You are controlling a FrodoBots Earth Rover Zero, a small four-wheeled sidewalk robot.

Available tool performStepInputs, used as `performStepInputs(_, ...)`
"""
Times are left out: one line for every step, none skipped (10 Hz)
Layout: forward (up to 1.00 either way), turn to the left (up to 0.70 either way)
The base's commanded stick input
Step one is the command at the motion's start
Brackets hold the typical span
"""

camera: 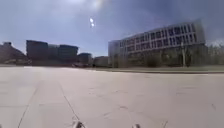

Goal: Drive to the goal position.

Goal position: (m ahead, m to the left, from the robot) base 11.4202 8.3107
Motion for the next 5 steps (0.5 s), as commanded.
performStepInputs(0.85,0.04)
performStepInputs(0.85,0.04)
performStepInputs(0.85,0.04)
performStepInputs(0.85,0.04)
performStepInputs(0.85,0.04)
